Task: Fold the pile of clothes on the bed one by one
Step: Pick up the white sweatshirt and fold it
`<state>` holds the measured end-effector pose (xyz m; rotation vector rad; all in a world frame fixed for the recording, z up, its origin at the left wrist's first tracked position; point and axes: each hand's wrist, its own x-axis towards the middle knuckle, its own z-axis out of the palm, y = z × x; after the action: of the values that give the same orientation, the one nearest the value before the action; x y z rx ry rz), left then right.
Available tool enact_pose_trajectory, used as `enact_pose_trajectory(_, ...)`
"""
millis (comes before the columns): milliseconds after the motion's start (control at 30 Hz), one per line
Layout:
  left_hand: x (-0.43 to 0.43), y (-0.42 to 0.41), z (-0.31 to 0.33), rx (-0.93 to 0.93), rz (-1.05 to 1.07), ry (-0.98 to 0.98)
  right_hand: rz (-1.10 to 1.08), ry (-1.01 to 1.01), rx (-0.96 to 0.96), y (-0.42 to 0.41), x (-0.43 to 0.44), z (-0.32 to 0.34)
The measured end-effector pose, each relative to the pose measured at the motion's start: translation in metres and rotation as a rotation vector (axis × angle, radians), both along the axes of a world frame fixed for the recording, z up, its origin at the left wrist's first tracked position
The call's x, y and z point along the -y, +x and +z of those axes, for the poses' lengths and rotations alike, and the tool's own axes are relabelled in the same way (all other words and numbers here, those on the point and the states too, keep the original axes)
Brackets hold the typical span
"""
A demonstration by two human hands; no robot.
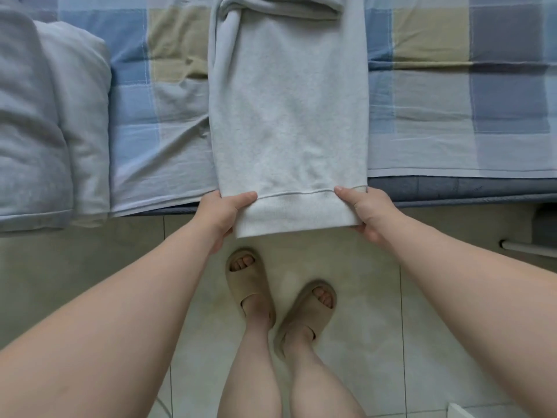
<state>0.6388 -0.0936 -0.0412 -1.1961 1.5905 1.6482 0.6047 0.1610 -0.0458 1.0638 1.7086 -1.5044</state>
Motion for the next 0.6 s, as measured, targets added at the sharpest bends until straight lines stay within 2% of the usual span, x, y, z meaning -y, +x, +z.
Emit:
enact_pose_trajectory(233, -0.014, 0.037, 0.090, 0.075, 0.194, 0.091, -0.149, -0.069, 0.015, 0.037, 0.007, 0.092)
enact_pose_trajectory(467, -0.026, 0.111, 0.232, 0.253, 0.201, 0.084, -0.150, -0.032, 0.147, 0.113, -0.009, 0.236)
enact_pose_trajectory(600, -0.028, 0.127, 0.280, 0.280, 0.210, 0.111, -0.192, -0.058, 0.182, 0.130, -0.013, 0.289)
